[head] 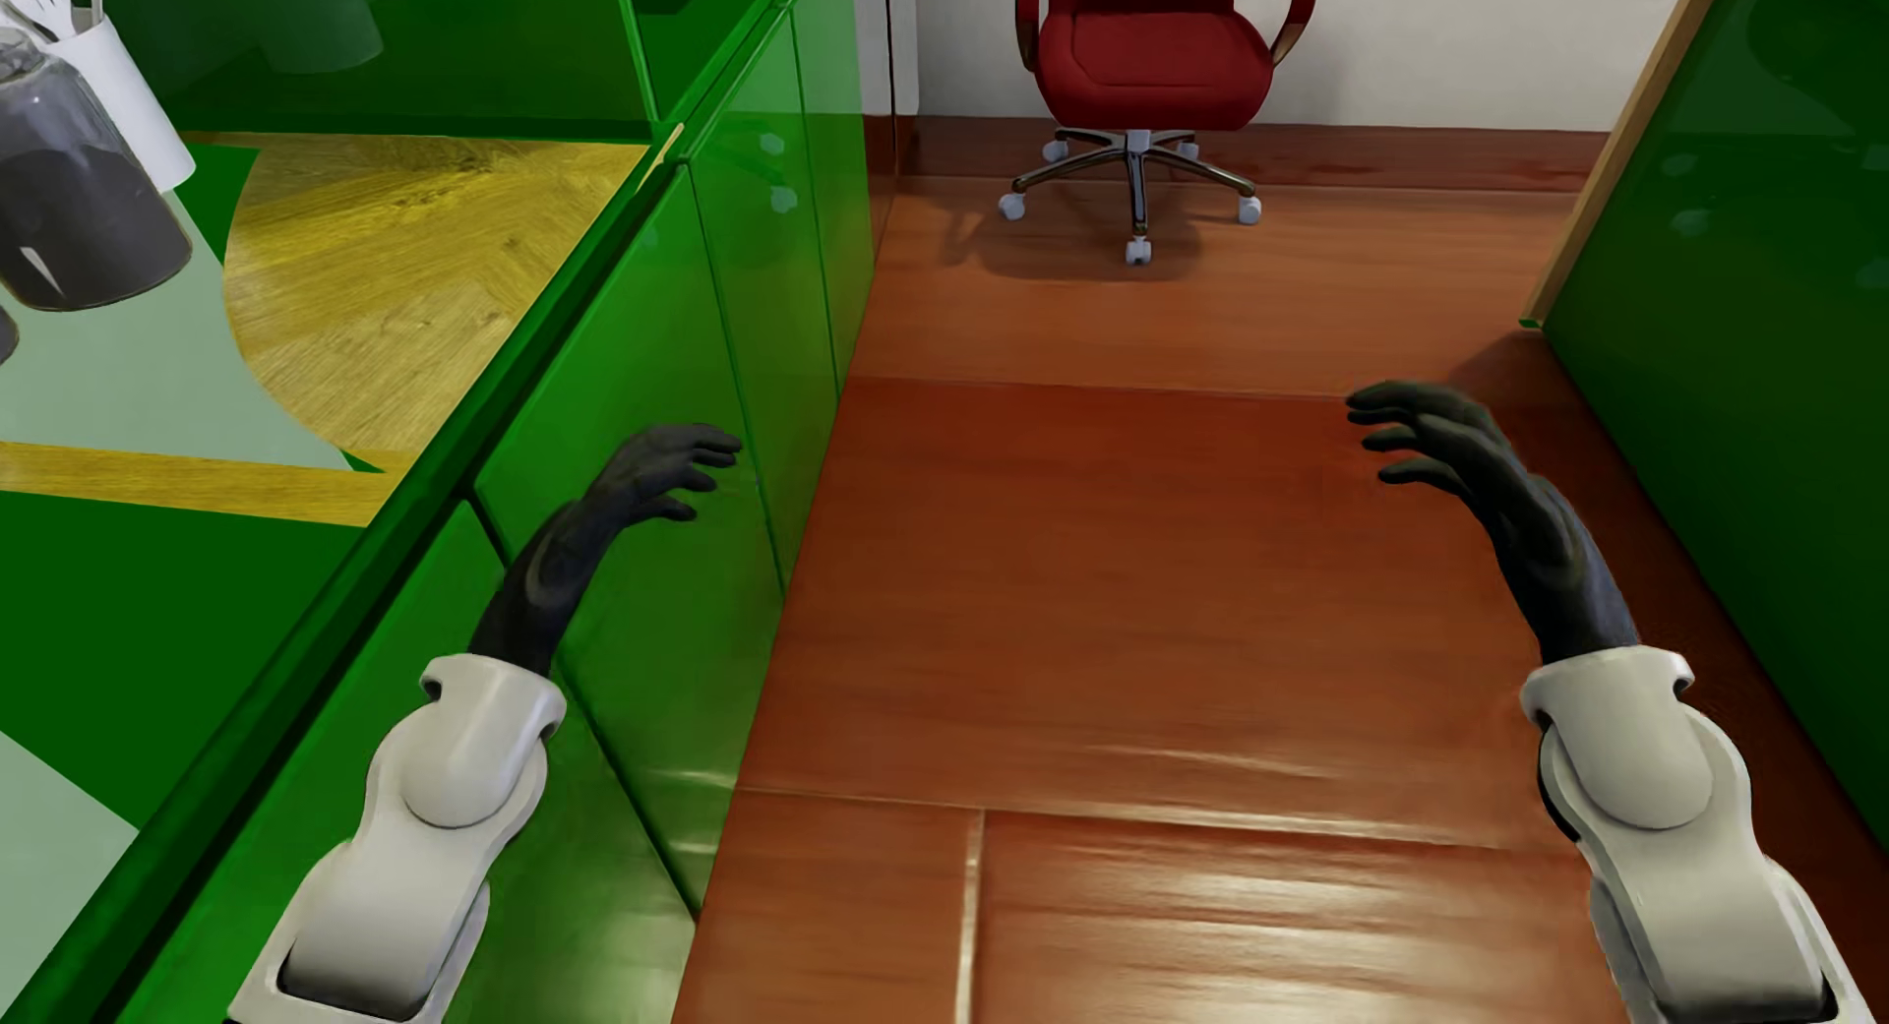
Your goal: Reach up
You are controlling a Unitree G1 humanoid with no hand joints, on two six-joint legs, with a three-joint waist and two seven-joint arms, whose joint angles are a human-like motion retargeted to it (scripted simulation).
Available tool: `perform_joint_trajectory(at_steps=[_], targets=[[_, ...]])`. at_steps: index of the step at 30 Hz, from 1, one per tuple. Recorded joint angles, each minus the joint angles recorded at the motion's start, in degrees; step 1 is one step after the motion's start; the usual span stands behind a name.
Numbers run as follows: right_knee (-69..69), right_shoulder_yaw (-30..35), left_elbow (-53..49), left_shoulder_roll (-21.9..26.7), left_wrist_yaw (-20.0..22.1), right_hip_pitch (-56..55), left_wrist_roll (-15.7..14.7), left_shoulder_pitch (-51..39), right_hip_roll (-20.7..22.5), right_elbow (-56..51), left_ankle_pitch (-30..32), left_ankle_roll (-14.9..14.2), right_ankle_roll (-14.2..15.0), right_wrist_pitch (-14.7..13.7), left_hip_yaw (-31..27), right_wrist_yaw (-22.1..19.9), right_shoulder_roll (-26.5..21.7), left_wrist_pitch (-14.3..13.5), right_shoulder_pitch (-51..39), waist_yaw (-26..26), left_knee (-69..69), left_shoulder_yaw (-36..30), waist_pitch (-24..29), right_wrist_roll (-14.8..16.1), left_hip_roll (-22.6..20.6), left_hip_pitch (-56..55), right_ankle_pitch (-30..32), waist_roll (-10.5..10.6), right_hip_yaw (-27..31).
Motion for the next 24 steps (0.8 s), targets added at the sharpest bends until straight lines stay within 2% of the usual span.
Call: perform_joint_trajectory(at_steps=[6, 9, 13, 18, 24], targets=[[0.0, -8.3, -4.4, 3.2, 0.0, -0.3, 0.0, -9.1, -0.1, -1.0, 0.4, 0.0, 0.0, 0.0, 0.0, 0.0, -5.1, 0.0, -10.2, 0.1, 0.1, 7.9, -0.1, 0.0, -0.2, -0.2, 0.1, 0.3, 0.0], [0.1, -9.9, -4.9, 4.6, 0.0, -0.7, 0.0, -15.4, -0.2, -0.5, 0.4, 0.0, 0.0, 0.0, 0.0, 0.0, -8.5, 0.0, -15.7, 0.5, 0.0, 12.5, 0.0, 0.0, -0.3, -0.4, 0.4, 0.2, 0.0], [0.1, -12.6, -4.9, 9.2, 0.0, -0.8, 0.0, -25.6, 0.1, -1.9, 0.7, 0.0, 0.0, 0.0, 0.0, 0.0, -13.1, 0.0, -24.8, 0.5, -0.4, 17.4, -0.2, 0.0, -0.2, -0.2, 1.2, 0.2, 0.0], [0.1, -12.2, -4.8, 15.5, 0.0, -0.5, 0.0, -39.1, 0.3, -3.6, 0.8, 0.0, 0.0, 0.0, 0.0, 0.0, -19.8, 0.0, -37.9, 0.6, -0.5, 17.4, -0.5, 0.0, -0.3, 0.0, 0.8, 0.6, 0.0], [0.0, -6.7, -3.1, 20.5, 0.0, 0.3, 0.0, -52.8, 0.5, -2.5, 0.7, 0.0, 0.0, 0.0, 0.0, 0.0, -24.8, 0.0, -54.0, 0.1, -1.0, 9.8, -0.4, 0.0, -0.3, 0.6, -0.2, 0.8, 0.0]])
